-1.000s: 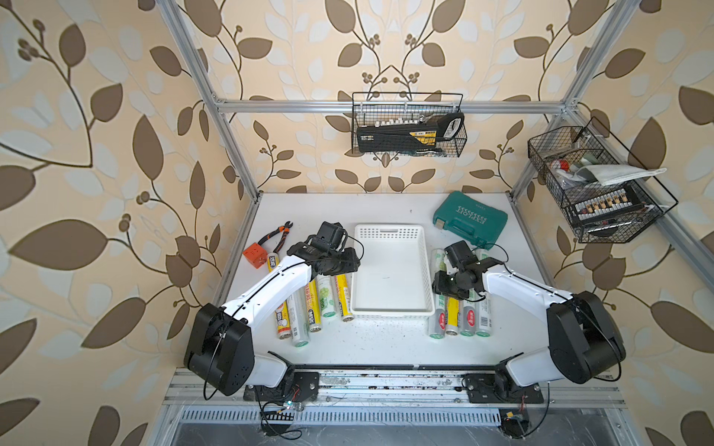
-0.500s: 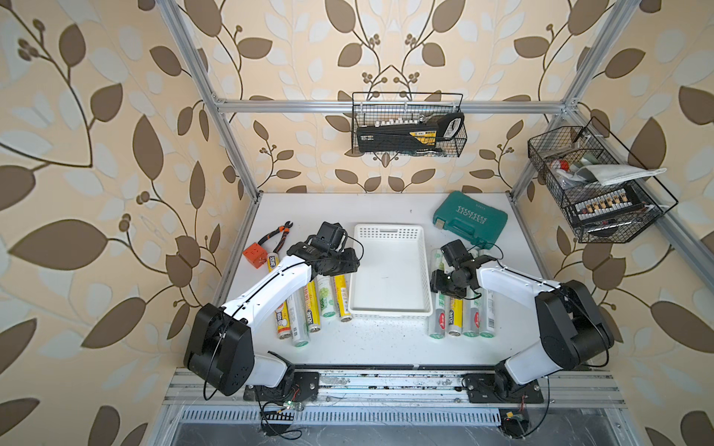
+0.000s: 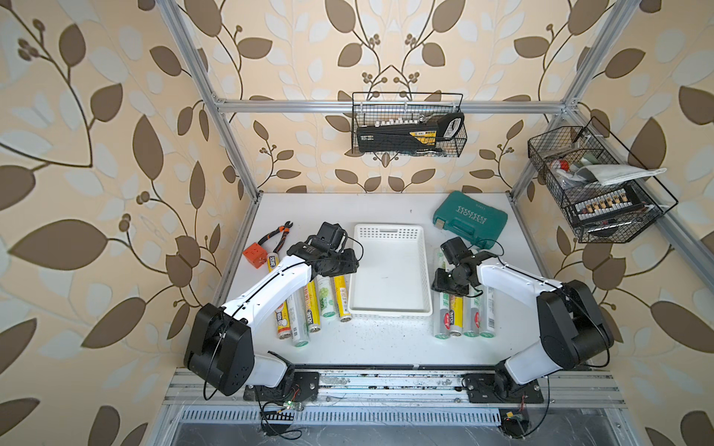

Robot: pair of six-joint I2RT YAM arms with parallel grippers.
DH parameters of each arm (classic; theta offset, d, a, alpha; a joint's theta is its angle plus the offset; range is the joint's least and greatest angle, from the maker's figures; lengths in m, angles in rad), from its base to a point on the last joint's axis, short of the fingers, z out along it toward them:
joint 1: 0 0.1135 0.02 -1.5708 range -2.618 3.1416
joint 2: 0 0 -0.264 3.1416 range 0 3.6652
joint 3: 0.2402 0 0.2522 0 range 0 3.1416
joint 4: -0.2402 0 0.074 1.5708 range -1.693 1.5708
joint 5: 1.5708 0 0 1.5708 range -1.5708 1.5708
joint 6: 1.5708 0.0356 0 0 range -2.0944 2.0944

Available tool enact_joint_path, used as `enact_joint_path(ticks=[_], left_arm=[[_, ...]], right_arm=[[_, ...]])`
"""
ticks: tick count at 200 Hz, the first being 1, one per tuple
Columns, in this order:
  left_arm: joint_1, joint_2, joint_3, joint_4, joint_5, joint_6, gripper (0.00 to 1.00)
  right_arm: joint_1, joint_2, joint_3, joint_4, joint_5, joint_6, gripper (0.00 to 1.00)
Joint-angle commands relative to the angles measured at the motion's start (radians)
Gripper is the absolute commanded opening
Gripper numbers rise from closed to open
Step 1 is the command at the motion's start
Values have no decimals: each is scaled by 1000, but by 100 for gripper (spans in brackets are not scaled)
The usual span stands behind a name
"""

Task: Put the plastic wrap into the basket
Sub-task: Pick up the plastic wrap from the center of the board, then place the plastic wrap in the basket.

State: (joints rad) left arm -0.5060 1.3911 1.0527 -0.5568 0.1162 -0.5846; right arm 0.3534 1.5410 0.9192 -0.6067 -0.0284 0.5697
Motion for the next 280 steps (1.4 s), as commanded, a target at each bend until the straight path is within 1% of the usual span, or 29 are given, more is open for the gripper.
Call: enact_joint_path(ticks=[1,36,75,106,114,127,150,175,215,250,280], left_arm=[[-7,-32,37,-17,-26,-11,47],[-7,-46,36,-23,-18,-19,47],[-7,-54,64,-66,-35,-11,47],[-7,-83,70,-75,-52,-22,48],[-8,-90,72,-81,-65,-28,50],[-8,-95,80,-107,-96,-40,58],[-8,-106,95,-150,-131,-44,61],[-8,-154,83,-172,-180,-56,64],[-7,-248,71,-230,-267,-69,75],[-6,-322,34,-230,-312,-67,82],[-4,-339,32,-249,-321,-68,87]], right_arm=[[3,-80,75,-90,46,-28,40],[3,-144,146,-191,52,-34,39],[4,-196,221,-237,-20,-21,40],[9,-199,274,-244,-78,5,40],[16,-196,292,-248,-84,13,40],[30,-185,318,-249,-92,29,40],[72,-150,369,-243,-95,53,41],[115,-94,419,-245,-92,72,41],[171,-31,432,-185,-80,121,41],[194,40,464,-150,-80,144,41],[196,100,487,-140,-57,145,41]])
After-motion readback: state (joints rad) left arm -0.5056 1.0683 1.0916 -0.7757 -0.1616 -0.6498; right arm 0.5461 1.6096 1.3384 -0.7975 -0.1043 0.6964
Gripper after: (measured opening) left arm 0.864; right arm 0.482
